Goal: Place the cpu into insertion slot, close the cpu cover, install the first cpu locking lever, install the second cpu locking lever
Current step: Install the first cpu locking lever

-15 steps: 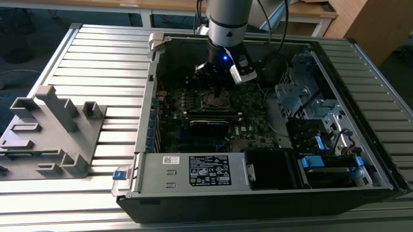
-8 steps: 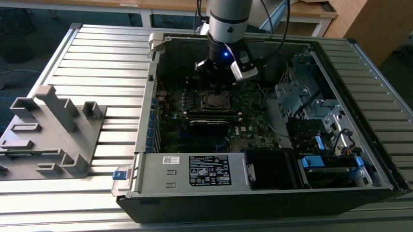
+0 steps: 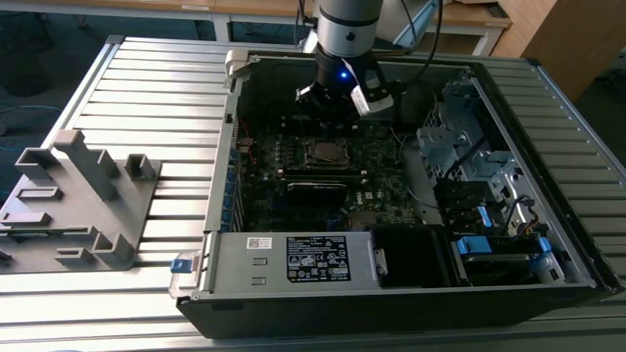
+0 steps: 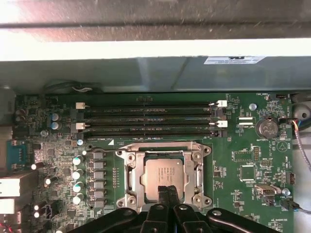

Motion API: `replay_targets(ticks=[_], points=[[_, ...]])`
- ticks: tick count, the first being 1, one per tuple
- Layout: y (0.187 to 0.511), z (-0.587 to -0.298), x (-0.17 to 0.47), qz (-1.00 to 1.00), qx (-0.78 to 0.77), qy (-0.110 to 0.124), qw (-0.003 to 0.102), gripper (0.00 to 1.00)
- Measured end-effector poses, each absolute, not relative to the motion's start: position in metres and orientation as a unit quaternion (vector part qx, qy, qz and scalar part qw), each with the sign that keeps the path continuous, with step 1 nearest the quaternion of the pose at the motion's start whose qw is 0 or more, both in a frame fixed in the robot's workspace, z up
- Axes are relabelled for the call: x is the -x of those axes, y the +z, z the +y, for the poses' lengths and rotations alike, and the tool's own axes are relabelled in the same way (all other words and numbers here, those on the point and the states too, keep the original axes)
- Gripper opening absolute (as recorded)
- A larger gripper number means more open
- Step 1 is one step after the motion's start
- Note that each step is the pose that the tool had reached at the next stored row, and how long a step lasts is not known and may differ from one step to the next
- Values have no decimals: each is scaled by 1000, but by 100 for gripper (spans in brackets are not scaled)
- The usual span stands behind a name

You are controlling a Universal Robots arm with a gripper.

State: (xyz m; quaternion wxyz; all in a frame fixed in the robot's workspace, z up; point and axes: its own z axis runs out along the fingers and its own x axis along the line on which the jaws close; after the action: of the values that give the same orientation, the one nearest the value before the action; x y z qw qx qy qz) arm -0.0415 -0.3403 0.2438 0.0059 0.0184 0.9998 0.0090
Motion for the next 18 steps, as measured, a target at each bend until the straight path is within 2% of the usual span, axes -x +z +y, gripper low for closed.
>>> replay_targets(ticks=[18], points=[[245,-340,52,1000,-18,9,6,11]])
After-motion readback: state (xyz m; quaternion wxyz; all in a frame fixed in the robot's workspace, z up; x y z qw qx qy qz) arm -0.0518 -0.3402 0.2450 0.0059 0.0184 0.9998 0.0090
